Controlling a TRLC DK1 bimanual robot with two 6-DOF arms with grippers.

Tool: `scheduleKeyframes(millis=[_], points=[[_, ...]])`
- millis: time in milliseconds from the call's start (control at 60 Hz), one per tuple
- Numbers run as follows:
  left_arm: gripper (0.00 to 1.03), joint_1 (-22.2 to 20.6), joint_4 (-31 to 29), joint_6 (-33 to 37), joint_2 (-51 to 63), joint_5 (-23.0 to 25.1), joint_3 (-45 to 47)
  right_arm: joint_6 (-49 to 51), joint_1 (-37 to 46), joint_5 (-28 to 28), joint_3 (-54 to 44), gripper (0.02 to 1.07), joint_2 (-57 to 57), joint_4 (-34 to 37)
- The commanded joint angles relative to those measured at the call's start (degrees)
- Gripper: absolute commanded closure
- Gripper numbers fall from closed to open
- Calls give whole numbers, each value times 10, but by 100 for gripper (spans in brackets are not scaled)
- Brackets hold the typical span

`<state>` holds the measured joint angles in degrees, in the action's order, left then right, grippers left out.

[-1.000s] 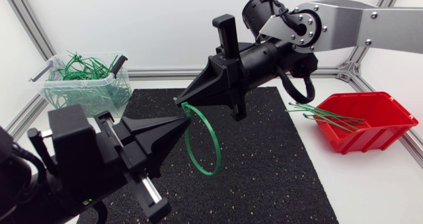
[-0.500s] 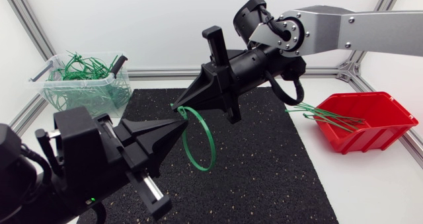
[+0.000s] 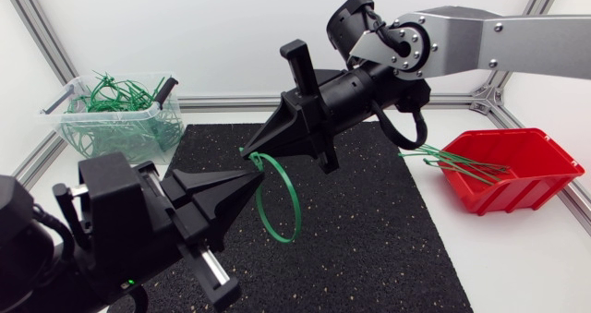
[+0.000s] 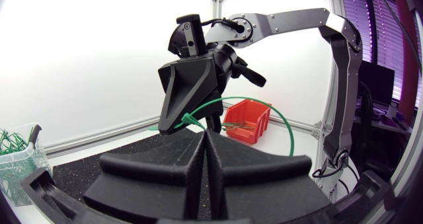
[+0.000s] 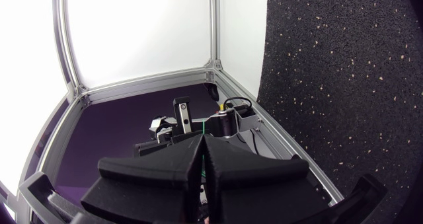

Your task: Take a green cable tie from the red box, thread the tail through the head to close it, then place it in the transparent bin on the left.

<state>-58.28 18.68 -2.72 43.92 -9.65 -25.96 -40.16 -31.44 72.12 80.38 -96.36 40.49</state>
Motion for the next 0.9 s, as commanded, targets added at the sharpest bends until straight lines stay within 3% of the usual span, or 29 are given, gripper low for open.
scheduleKeyframes(millis=[0, 150, 217, 300, 350, 500, 667, 783, 883], points=[[100, -12, 6, 14, 2, 23, -5, 18, 1, -17, -25, 98, 28, -9], [100, 4, -16, 14, -2, 24, -18, 44, 18, -40, -47, 61, 54, -1], [100, 11, -30, 14, 0, 27, -24, 96, 25, -52, -46, 47, 54, 37], [100, 19, -49, 14, 5, 36, -35, 163, 32, -104, -34, 27, 51, 94], [100, 22, -57, 14, 6, 38, -40, 194, 35, -176, -32, 18, 51, 108], [100, 29, -96, 14, 7, 38, -58, 231, 67, -315, -49, 15, 69, 78], [100, 73, -163, 28, 2, 38, -83, 254, 88, -469, -80, 8, 137, 51], [100, 122, -207, 48, -15, 38, -99, 294, 96, -565, -108, 7, 194, 42], [100, 197, -256, 73, -28, 38, -123, 323, 114, -636, -127, 7, 236, 29]])
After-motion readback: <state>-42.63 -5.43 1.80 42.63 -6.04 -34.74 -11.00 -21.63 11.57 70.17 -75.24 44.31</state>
